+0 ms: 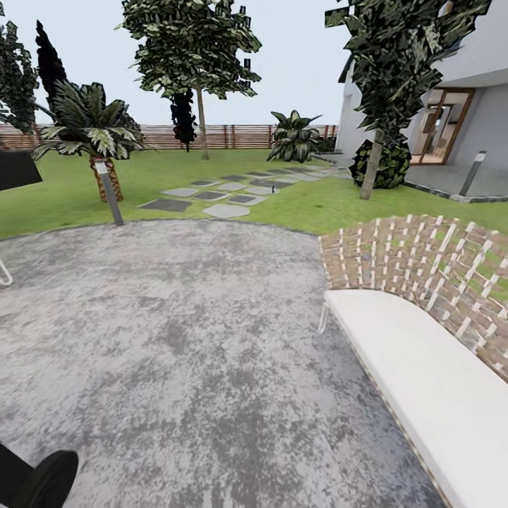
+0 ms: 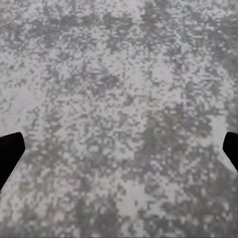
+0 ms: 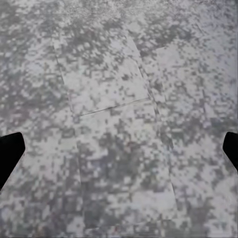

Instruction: In the garden, pick up the pesticide atomizer on the floor and spray pesticide onto both trees until each tree trunk is fully covered.

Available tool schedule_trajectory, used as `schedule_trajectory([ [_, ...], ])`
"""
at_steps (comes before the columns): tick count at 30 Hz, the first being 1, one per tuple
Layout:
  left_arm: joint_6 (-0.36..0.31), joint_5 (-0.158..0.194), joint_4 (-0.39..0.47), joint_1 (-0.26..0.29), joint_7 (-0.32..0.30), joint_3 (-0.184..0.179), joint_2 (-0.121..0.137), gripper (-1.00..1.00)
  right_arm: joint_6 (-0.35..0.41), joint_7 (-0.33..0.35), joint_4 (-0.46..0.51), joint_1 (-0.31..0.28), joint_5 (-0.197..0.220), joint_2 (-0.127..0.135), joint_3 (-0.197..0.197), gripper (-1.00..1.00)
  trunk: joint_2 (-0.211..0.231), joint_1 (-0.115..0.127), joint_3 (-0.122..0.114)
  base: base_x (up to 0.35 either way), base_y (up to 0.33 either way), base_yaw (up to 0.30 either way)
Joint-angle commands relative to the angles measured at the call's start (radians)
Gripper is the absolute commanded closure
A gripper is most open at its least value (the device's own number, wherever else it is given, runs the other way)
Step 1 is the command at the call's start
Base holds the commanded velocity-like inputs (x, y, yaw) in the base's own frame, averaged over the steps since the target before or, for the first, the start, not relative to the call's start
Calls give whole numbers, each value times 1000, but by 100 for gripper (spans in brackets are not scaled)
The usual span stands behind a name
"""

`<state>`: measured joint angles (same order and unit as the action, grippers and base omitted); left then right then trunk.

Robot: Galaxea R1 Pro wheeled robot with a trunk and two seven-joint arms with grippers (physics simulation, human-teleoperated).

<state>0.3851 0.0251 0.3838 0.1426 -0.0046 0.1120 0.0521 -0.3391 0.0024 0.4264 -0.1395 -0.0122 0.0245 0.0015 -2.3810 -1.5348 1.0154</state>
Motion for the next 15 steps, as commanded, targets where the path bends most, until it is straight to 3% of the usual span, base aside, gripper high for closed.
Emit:
schedule_trajectory([
  [1,0,0,0,0,0,0,0,-100,0,0,0,0,0,0,0,-100,0,0,0,340,0,0],
  [15,1,0,0,0,0,0,0,-100,-1,-1,0,0,0,0,0,-100,0,0,0,340,0,0],
])
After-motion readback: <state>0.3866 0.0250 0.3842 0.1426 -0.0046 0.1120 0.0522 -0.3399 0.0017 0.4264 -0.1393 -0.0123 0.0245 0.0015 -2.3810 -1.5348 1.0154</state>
